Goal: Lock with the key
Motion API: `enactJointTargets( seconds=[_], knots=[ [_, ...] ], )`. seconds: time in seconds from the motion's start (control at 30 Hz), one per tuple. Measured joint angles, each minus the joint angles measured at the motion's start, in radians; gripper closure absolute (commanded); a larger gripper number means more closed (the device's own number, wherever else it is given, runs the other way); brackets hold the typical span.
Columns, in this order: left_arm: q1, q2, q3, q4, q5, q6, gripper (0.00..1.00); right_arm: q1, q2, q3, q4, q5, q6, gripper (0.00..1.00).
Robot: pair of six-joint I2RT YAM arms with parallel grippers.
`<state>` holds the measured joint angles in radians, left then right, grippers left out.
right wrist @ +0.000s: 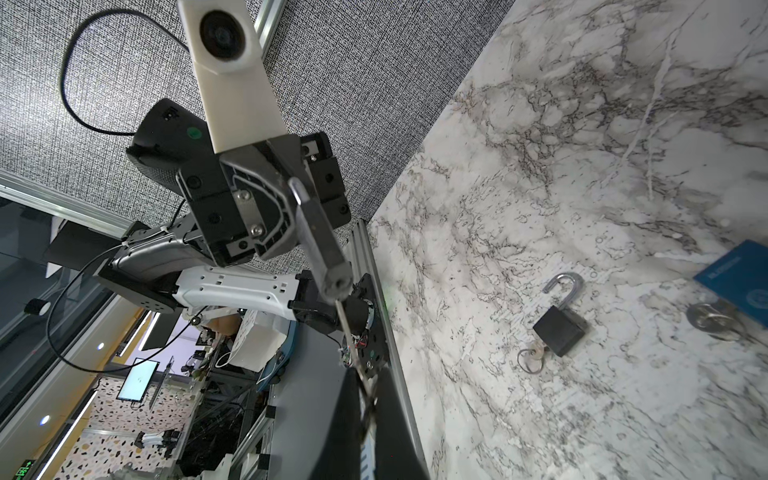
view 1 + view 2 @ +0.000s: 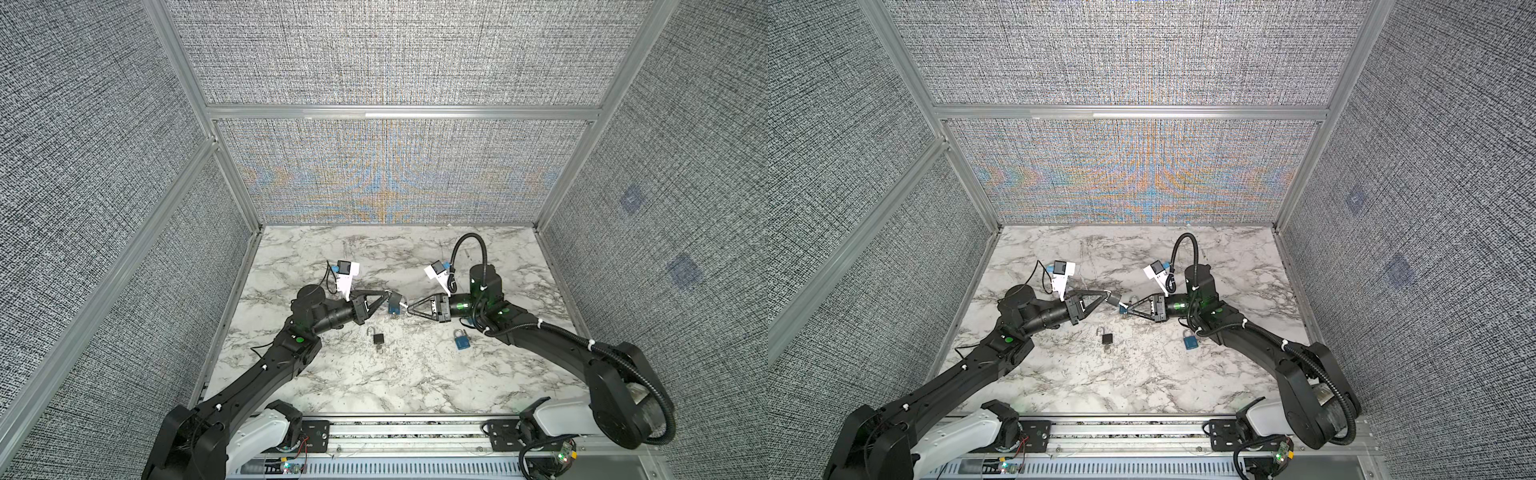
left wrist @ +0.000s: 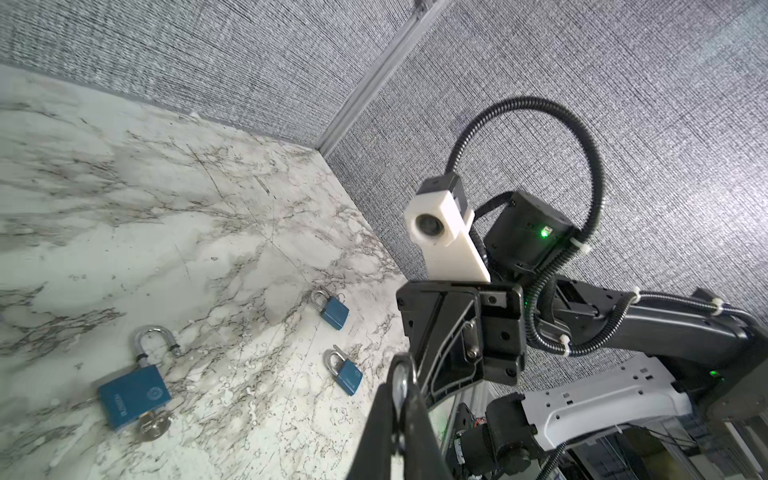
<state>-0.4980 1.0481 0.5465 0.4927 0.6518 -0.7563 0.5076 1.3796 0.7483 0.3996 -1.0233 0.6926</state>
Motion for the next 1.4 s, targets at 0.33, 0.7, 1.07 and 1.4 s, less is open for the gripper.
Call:
enactJointTargets(
  seconds=[0.33, 0.7, 1.07, 1.4],
  knots=[
    [0.015, 0.013, 0.015, -0.051, -0.005, 0.038, 1.00, -0.080, -0.055, -0.039, -0.024, 0.037, -0.001, 1.00],
    [0.007, 0.258, 0.172, -0.162, 0.050, 0.122, 1.00, -0.248, -0.173, -0.076, -0.180, 0.179, -0.012, 1.00],
    [-0.053, 0.635, 0.545, -0.330, 0.076, 0.232, 1.00, -0.422, -0.185, -0.086, -0.248, 0.214, -0.007, 1.00],
    [-0.094, 1.014, 0.987, -0.517, 0.114, 0.304, 1.00, -0.509, -0.145, -0.020, -0.352, 0.280, -0.053, 1.00]
  ],
)
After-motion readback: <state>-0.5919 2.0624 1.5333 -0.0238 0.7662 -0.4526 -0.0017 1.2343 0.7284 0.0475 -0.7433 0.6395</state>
